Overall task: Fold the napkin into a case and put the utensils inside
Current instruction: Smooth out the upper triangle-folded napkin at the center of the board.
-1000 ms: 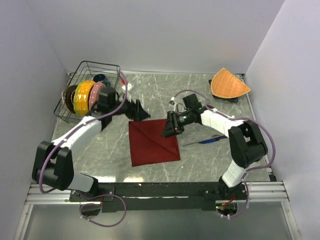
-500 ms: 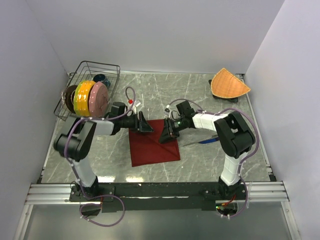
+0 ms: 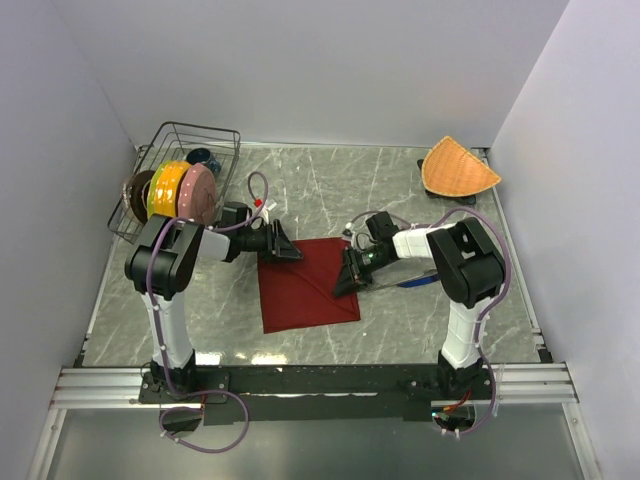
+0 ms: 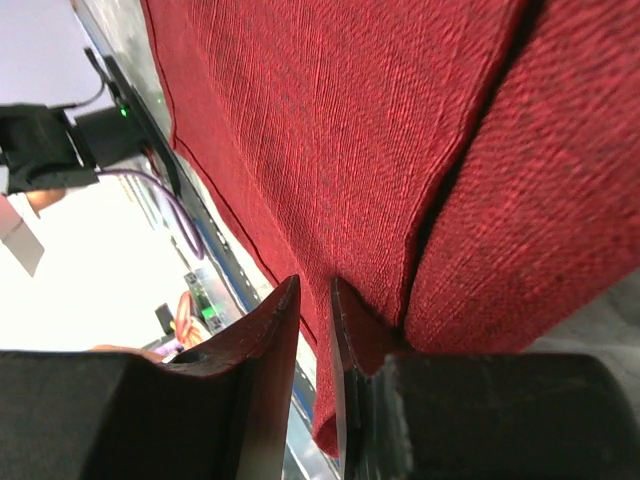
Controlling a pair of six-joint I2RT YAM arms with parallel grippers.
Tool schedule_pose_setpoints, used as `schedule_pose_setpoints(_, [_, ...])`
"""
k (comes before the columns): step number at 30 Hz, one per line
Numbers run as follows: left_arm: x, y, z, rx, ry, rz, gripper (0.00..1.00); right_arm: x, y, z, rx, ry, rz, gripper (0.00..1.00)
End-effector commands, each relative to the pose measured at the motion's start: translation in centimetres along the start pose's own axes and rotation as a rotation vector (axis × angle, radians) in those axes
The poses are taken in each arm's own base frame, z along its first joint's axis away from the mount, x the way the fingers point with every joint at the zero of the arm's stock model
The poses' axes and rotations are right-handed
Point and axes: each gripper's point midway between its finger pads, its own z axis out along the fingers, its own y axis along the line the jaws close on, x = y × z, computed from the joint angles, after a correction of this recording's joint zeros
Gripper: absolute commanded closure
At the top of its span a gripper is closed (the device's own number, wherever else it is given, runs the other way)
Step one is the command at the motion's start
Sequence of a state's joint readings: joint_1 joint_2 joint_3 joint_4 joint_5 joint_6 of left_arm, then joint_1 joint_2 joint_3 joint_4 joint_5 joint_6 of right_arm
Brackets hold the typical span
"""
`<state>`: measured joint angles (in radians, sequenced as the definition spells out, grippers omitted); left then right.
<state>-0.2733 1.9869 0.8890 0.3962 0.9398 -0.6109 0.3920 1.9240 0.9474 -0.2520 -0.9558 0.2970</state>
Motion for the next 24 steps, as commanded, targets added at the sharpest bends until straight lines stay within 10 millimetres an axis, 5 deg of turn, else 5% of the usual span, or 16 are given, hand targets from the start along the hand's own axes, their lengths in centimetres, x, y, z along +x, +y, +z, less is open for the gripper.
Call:
schedule_pose_setpoints(1, [-0.3,0.9,0.3,-0.014,0.001,0.028,0.55,1.8,-1.5,-1.1,0.06,0.032,-0.038,0.74])
schedule_pose_setpoints(3, [-0.3,0.8,0.2,-0.016,0.005,0.031,0.56,1.7,-0.2,-1.8,0.045,0.023,-0.077,0.73])
schedule_pose_setpoints(7, [-0.2,0.7,0.3,-0.016,0.011,0.044,0.56,0.2,6.2,-3.2,-0.057,-0.043,-0.197,0.71])
schedule_pose_setpoints(12, [-0.1,0.5,0.6,-0.02,0.015,0.052,0.56,-0.2,10.8,-1.6,-0.163,-0.043,-0.213,0.68])
schedule_pose_setpoints(18, [0.2,0.8,0.6,-0.037,0.028,0.049,0.56,-0.6,9.3,2.2,-0.181,0.01,-0.127,0.66])
schedule_pose_setpoints(24, [1.0,1.9,0.4,-0.06,0.052,0.042,0.56,1.8,4.1,3.0,-0.14,0.068,0.016,0.66])
